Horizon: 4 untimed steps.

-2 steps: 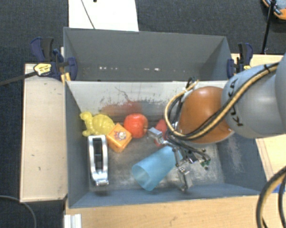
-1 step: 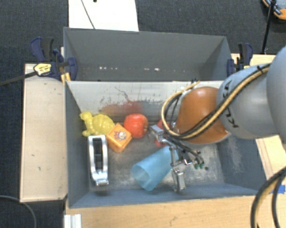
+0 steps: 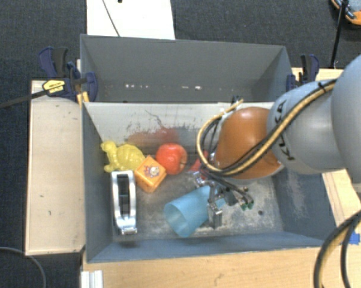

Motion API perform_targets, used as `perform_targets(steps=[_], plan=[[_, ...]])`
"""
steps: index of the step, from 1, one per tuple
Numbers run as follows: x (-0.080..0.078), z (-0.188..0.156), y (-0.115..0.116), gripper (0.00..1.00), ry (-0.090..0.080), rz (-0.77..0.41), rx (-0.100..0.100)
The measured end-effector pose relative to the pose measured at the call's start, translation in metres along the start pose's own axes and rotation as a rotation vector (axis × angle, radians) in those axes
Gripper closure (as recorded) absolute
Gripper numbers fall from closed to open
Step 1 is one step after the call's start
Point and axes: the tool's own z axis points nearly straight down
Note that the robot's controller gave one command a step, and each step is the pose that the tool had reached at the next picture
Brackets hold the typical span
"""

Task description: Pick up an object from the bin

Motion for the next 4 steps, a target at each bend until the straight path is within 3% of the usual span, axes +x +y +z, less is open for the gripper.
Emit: perform_targets(steps=[1, 2, 3, 4], plan=[[0.000, 0.000, 0.000, 1.00, 0.000, 0.001, 0.000], [0.011, -0.045, 0.014, 1.00, 0.010, 0.000, -0.002], [-0.013, -0.066, 0.010, 1.00, -0.010, -0.014, 0.003], [0.004, -0.058, 0.000, 1.00, 0.008, -0.026, -0.002]])
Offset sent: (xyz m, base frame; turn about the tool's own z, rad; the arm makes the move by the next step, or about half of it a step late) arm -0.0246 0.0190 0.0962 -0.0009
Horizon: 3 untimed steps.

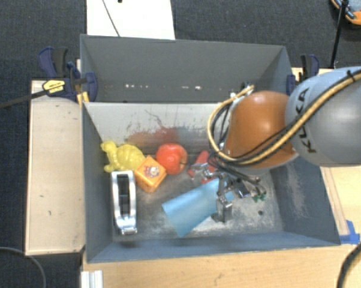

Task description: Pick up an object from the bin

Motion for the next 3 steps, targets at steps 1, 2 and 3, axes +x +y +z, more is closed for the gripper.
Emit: perform_targets(steps=[1, 2, 3], plan=[[-0.022, -0.074, -0.009, 1.00, -0.003, -0.028, 0.001], [0.001, -0.104, -0.032, 0.00, -0.006, -0.069, 0.003], [0.001, -0.104, -0.032, 0.00, -0.006, -0.069, 0.002]])
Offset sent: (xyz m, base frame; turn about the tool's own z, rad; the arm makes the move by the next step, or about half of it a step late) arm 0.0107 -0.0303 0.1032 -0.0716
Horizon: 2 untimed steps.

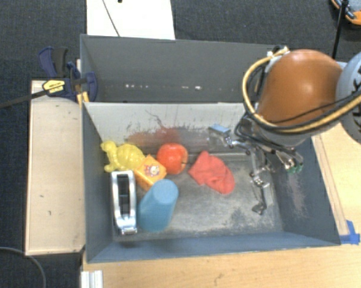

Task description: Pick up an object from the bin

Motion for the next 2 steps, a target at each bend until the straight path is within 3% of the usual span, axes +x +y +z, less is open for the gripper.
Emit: perform_targets(steps=[1, 2], plan=[[-0.026, 0.019, 0.023, 0.00, -0.001, -0.009, 0.002], [-0.014, 0.031, 0.050, 0.00, -0.001, -0.048, -0.001]])
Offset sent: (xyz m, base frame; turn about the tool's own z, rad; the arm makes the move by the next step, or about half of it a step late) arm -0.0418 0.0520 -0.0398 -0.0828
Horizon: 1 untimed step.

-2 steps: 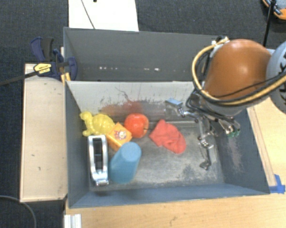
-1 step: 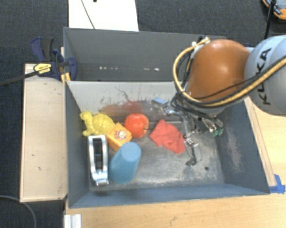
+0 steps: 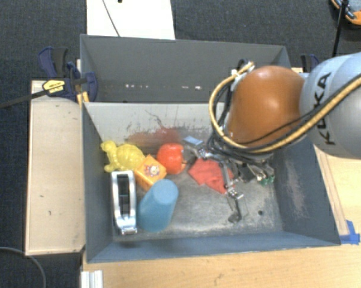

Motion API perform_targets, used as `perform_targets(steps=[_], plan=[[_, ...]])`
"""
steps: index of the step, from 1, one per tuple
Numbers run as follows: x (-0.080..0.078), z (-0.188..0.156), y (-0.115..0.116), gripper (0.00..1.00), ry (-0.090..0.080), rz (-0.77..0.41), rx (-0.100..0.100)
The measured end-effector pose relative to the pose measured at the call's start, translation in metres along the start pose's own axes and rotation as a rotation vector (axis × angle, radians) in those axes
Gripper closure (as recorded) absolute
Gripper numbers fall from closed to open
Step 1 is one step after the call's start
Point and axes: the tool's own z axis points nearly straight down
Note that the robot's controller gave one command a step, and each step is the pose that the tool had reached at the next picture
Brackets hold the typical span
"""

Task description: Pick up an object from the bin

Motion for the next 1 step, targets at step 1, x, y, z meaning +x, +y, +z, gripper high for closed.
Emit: perform_targets(steps=[1], plan=[[0.0125, 0.0048, 0.0061, 0.00, 0.003, 0.060, 0.000]])
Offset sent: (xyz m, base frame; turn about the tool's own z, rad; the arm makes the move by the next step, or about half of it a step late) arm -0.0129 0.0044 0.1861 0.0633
